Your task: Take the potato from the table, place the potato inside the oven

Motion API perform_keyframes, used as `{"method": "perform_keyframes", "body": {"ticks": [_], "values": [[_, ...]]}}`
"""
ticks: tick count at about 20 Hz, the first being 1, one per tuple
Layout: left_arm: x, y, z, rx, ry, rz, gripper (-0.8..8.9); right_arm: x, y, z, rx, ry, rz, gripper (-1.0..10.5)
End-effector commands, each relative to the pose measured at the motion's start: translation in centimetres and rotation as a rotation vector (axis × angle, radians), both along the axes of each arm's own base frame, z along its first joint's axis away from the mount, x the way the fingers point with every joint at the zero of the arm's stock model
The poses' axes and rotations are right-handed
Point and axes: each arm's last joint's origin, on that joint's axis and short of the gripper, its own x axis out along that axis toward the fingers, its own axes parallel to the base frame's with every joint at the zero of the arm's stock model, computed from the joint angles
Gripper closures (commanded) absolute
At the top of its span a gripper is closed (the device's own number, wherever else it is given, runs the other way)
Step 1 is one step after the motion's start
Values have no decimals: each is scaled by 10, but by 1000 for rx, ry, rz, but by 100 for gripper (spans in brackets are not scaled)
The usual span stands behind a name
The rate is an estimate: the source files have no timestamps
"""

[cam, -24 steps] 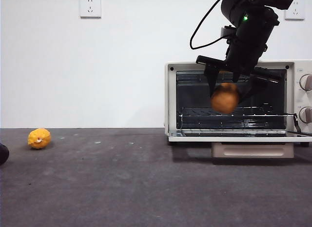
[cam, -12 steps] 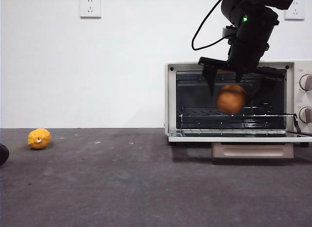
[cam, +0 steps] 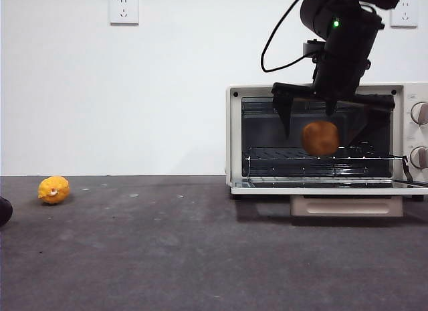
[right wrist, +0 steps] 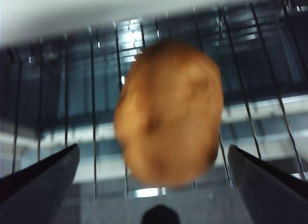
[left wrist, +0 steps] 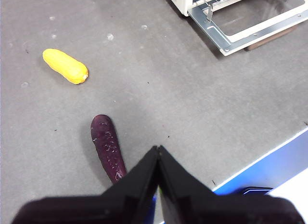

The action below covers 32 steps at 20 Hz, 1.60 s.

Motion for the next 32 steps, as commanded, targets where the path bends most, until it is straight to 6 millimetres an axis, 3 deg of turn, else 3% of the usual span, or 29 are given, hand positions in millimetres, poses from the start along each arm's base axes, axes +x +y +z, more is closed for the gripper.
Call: {"method": "perform_keyframes", "body": {"ticks": [1,4,10,15,20,24,26,32], "values": [[2,-1,-2,14,0,-3,818,-13,-1,17,0,-5,3,402],[4,-4,-2,22,8,-3,818,-33,-4,39,-21,2,33,403],[19,-20,-6,79,61,-2,818,-101,-17,95,-52,10,108,411],[49,-52,-14,105,116,-26,819,-162,-32,135,-38,-63,169,415],[82,-94,-23,21,159,-216,820,-214,-57,152,-44,-59,183,421],[114,-120,-40,-51,244,-319,820,-251,-76,159,-50,-76,196,631],[136,-127,-54,-88,319,-326,820,-268,-85,162,-42,-96,195,841],[209,-123,-103,-367,579,-352,821,-318,-111,170,-3,-229,201,915]]}}
